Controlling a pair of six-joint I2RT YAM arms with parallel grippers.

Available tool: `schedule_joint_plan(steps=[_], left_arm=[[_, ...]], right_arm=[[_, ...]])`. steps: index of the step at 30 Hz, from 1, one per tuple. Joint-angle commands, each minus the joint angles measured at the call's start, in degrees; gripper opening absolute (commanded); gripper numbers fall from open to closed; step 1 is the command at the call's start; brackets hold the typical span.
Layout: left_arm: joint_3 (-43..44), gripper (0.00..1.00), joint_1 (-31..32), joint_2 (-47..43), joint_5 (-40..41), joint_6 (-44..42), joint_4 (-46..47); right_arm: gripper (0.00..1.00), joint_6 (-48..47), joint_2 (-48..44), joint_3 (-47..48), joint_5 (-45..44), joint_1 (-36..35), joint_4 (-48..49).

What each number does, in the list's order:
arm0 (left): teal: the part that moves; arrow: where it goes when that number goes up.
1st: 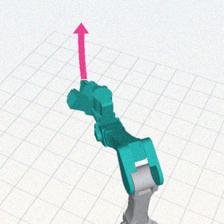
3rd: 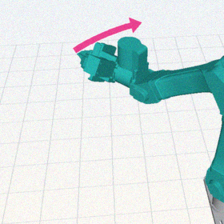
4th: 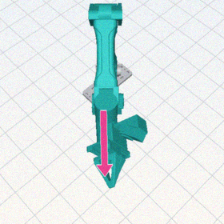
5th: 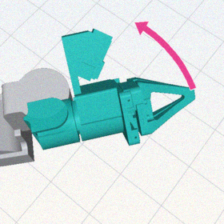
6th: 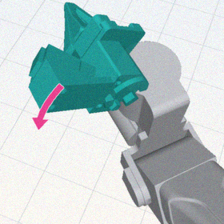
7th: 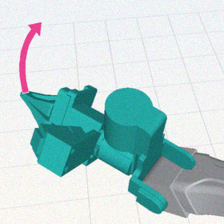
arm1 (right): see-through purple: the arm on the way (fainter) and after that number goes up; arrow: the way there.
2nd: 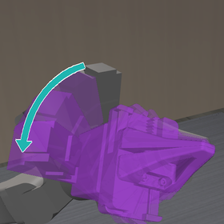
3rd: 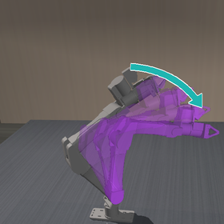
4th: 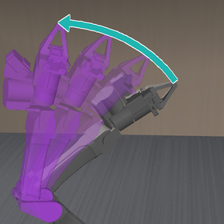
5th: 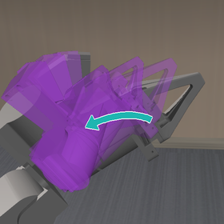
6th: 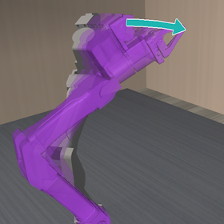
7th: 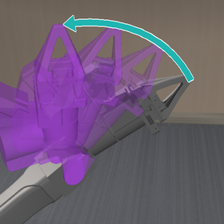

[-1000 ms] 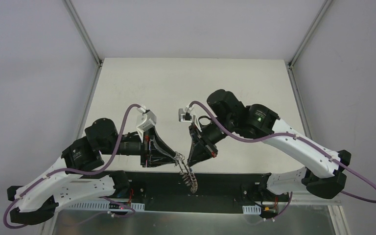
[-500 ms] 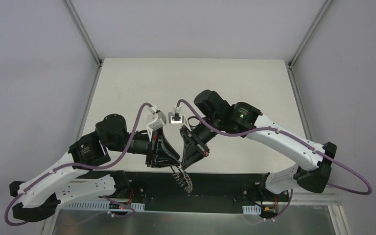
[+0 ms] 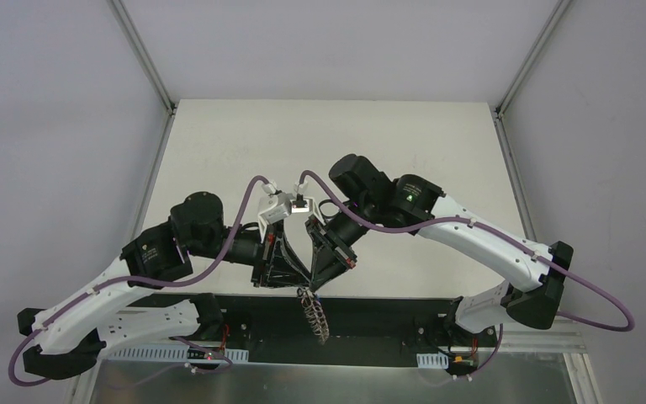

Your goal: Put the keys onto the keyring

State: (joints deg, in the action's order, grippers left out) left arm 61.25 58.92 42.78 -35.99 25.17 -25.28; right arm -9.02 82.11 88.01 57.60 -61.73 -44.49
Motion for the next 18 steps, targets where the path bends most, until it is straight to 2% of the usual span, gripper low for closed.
schedule_joint_plan(steps=[1, 5, 10, 18], left_arm=[[2.64, 0.19, 0.32, 0.71, -2.33, 0.42, -0.93], [2.65, 0.12, 0.32, 0.96, -2.60, 0.27, -1.24], [2.96, 0.11, 0.33, 1.15, -2.71, 0.27, -1.97], [3.35, 0.21, 0.32, 1.16, -1.97, -0.19, -3.99]], right_arm=[[0.00, -1.06, -0.88, 3.05, 2.18, 0.17, 1.16], [0.00, -0.89, -0.91, 2.98, 1.75, 0.14, 1.43], [0.00, -0.81, -1.12, 2.96, 1.12, 0.18, 1.71], [0.00, -0.72, -1.53, 2.76, 0.72, 0.14, 1.90]])
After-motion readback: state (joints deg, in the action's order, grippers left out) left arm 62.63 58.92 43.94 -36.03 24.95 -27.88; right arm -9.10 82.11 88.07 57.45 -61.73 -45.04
